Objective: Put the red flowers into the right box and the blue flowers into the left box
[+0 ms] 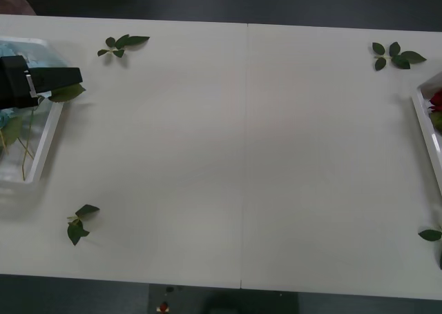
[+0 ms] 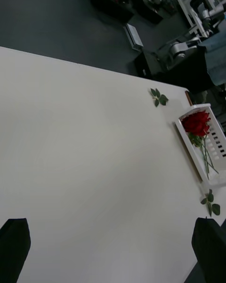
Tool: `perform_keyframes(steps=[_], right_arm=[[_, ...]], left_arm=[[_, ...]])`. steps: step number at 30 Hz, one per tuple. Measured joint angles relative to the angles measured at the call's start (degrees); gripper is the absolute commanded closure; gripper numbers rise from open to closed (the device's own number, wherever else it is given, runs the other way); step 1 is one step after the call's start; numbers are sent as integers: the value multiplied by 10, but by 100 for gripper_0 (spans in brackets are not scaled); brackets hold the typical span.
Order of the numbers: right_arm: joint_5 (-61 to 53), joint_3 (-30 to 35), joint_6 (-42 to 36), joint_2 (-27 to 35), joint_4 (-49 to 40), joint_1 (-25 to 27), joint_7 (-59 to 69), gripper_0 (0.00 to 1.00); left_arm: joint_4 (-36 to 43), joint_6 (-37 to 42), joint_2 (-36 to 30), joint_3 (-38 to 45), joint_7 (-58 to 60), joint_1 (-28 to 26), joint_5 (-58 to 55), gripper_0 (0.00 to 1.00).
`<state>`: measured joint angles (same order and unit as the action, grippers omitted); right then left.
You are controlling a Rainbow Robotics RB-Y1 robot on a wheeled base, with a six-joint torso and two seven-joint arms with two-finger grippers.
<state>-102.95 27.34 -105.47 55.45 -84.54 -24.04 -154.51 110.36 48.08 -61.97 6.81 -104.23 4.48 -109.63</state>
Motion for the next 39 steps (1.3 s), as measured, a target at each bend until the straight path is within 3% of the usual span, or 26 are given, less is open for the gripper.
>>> perform_keyframes(steps=[11, 22, 28, 39], right_arm=[[0, 0, 0, 0, 0, 0, 0, 0], [0, 0, 0, 0, 0, 0, 0, 0], [0, 0, 0, 0, 0, 0, 0, 0], [0, 0, 0, 0, 0, 0, 0, 0]], left_arm=[[132, -72, 0, -143, 0, 42, 38, 0], [161, -72, 0, -227, 0, 100, 127, 0], [167, -72, 1, -236, -33, 102, 196, 0], [167, -72, 33, -236, -74, 102, 196, 0]])
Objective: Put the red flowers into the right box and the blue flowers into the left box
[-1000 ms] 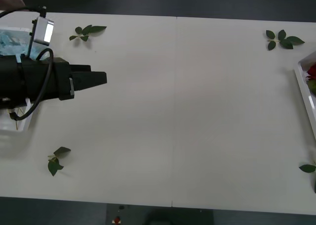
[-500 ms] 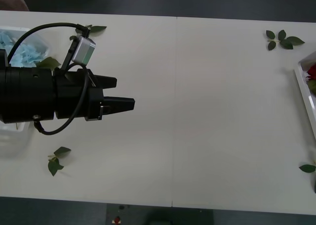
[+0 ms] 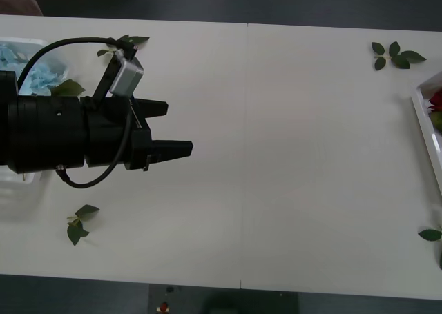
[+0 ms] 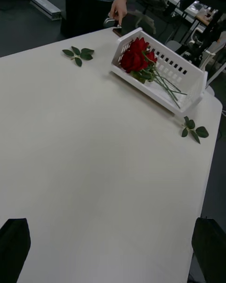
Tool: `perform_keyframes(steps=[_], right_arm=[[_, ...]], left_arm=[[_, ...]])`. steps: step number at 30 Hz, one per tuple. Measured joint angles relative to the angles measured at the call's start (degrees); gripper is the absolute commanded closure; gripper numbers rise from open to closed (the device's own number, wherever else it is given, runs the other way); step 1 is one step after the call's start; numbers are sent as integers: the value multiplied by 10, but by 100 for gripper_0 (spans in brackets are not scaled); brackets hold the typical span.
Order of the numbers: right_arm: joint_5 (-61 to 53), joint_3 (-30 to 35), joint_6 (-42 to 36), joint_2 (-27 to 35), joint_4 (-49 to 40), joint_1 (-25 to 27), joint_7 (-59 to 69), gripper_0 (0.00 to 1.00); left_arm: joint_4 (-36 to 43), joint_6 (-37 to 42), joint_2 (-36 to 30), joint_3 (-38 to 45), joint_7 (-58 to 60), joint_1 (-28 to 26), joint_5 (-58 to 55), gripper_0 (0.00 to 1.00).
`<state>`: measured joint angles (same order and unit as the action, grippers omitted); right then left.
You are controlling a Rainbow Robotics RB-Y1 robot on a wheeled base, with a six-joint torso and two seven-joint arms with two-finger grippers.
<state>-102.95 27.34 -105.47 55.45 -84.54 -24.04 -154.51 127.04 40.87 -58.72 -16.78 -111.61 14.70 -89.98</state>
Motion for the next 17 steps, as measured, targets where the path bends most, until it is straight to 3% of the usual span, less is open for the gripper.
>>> perform_keyframes(steps=[17], right_arm=[[0, 0, 0, 0, 0, 0, 0, 0]], left_arm=[[0, -8, 18, -11, 0, 0, -1, 0]])
